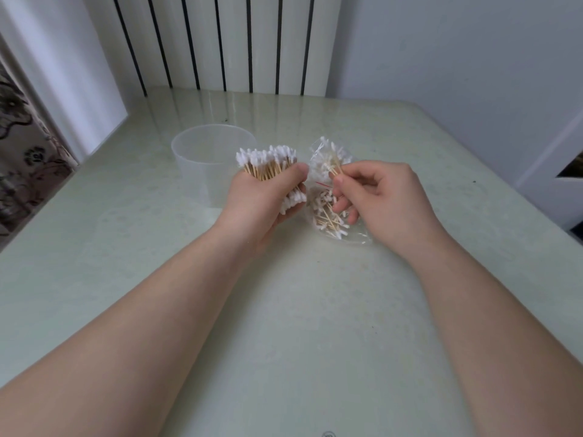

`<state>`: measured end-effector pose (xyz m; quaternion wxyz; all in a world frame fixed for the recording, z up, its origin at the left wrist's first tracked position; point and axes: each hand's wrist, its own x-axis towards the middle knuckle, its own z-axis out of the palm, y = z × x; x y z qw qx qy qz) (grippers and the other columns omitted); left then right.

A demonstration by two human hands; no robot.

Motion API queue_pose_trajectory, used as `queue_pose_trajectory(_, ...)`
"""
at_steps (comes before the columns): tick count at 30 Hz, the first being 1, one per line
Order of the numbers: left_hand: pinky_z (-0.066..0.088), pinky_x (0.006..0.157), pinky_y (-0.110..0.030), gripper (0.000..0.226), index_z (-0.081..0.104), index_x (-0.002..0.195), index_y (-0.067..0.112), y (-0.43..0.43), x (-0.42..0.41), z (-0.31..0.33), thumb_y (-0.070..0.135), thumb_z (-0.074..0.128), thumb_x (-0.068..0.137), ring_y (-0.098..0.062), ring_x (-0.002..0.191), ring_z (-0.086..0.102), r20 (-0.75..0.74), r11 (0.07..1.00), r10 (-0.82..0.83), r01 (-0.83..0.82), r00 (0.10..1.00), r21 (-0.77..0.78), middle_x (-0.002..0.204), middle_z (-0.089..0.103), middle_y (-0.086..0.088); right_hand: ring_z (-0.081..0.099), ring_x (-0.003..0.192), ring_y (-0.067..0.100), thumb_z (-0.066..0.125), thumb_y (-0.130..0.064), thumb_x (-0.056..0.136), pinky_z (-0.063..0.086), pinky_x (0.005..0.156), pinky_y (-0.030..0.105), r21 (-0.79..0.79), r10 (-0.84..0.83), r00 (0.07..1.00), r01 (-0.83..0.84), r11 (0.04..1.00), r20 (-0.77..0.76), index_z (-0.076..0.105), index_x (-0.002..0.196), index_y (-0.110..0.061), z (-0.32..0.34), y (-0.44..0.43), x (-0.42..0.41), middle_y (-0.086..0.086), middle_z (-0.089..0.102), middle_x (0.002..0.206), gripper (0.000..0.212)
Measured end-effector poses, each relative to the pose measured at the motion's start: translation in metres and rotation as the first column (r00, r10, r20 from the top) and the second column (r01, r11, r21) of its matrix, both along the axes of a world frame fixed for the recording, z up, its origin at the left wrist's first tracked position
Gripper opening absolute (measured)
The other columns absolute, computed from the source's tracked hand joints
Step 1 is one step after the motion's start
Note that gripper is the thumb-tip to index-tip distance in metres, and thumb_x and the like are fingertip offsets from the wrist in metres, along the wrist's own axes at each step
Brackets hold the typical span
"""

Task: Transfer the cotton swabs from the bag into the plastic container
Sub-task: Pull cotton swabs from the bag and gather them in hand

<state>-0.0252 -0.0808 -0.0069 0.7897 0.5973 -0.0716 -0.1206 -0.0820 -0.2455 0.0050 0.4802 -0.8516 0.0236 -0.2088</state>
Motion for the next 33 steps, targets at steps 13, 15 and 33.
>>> queue_pose_trajectory(13, 0.059, 0.071, -0.030, 0.007, 0.068, 0.096, 0.012, -0.005, -0.004, -0.001, 0.018, 0.071, 0.093, -0.024, 0.086, 0.073, -0.070, 0.997, -0.048, 0.044, 0.996, -0.063, 0.096, 0.075, -0.016, 0.066, 0.074, 0.014, 0.075, -0.013, 0.088, 0.051, 0.073, 0.025, -0.219, 0.108, 0.994, -0.099, 0.971, 0.026, 0.074, 0.119, -0.018, -0.008, 0.019, -0.002, 0.006, 0.070, 0.083, 0.032)
queue_pose_trajectory(15, 0.059, 0.070, -0.029, 0.005, 0.066, 0.089, 0.015, -0.004, -0.003, 0.001, 0.017, 0.068, 0.094, -0.019, 0.078, 0.071, -0.113, 0.994, -0.026, 0.013, 0.993, -0.112, 0.084, 0.072, -0.007, 0.062, 0.067, -0.001, 0.074, -0.009, 0.087, 0.047, 0.070, 0.013, -0.189, 0.104, 0.995, -0.102, 0.977, -0.001, 0.074, 0.117, -0.020, -0.005, 0.017, -0.003, -0.011, 0.070, 0.076, 0.032)
queue_pose_trajectory(33, 0.055, 0.062, -0.027, 0.010, 0.065, 0.085, 0.018, -0.001, 0.004, -0.001, 0.013, 0.067, 0.093, -0.009, 0.072, 0.066, -0.159, 0.984, 0.004, -0.033, 0.987, -0.178, 0.074, 0.066, 0.002, 0.056, 0.054, 0.003, 0.074, -0.005, 0.083, 0.048, 0.061, 0.014, -0.144, 0.111, 0.991, -0.121, 0.982, -0.074, 0.076, 0.090, -0.033, 0.001, 0.019, -0.008, -0.004, 0.069, 0.067, 0.028)
